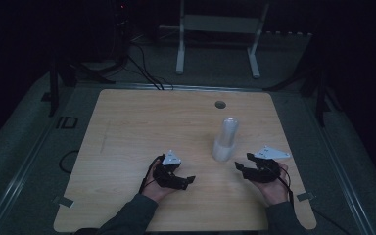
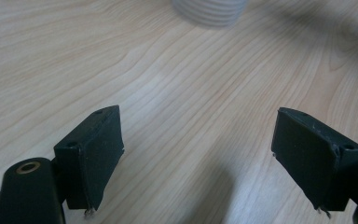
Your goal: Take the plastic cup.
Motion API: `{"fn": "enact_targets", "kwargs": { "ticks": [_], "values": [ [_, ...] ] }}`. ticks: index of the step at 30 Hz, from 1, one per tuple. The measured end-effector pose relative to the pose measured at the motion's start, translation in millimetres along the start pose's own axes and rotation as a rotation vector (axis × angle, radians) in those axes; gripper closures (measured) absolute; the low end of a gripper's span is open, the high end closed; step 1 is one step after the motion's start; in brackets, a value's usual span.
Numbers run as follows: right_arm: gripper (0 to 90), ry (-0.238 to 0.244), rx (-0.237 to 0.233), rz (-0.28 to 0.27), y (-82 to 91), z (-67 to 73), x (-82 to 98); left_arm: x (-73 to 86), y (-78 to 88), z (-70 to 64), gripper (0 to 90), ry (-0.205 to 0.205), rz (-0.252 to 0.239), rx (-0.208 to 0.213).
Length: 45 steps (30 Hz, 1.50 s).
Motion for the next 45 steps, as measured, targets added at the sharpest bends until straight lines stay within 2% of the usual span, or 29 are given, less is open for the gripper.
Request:
{"fn": "enact_targets", "kwargs": {
  "ticks": [3, 9, 11, 27, 31, 38, 45],
  "values": [
    [36.7, 0.006, 0.000, -0.004, 2.9, -1.4, -2.7, -5.2, 1.3, -1.7, 16.2, -0.009, -0.020, 0.019],
    [36.8, 0.004, -0.025, -0.018, 4.2, -2.8, -7.2, -17.1, 5.0, -4.1, 16.3, -0.034, -0.044, 0.020],
    [37.1, 0.022, -0.027, -0.030, 7.1, -0.8, -12.3, -28.2, 5.3, -6.0, 16.8, -0.060, -0.050, 0.014],
    [40.1, 0.075, -0.015, -0.084, 29.0, -0.9, -40.3, -83.2, -1.1, -19.3, 18.8, -0.176, -0.104, -0.006],
    [37.4, 0.077, -0.019, -0.097, 32.6, -0.6, -47.0, -90.9, -5.6, -21.2, 18.7, -0.188, -0.129, -0.003],
    [33.4, 0.104, -0.013, -0.121, 39.2, 1.9, -58.6, -104.9, -16.4, -27.3, 18.0, -0.207, -0.141, -0.004],
    [30.4, 0.121, -0.013, -0.148, 39.3, 1.3, -70.1, -113.6, -26.5, -28.0, 17.5, -0.194, -0.153, -0.028]
  ]
}}
Point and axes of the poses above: each handheld gripper's, and its own axes: y roughly backward along the jaws, x roughly out of its underside, z roughly to its left, the point moved 1 cm from there along -y, roughly forward along the jaws, and after that the axes turned 14 degrees about z, right-handed, at the moved point
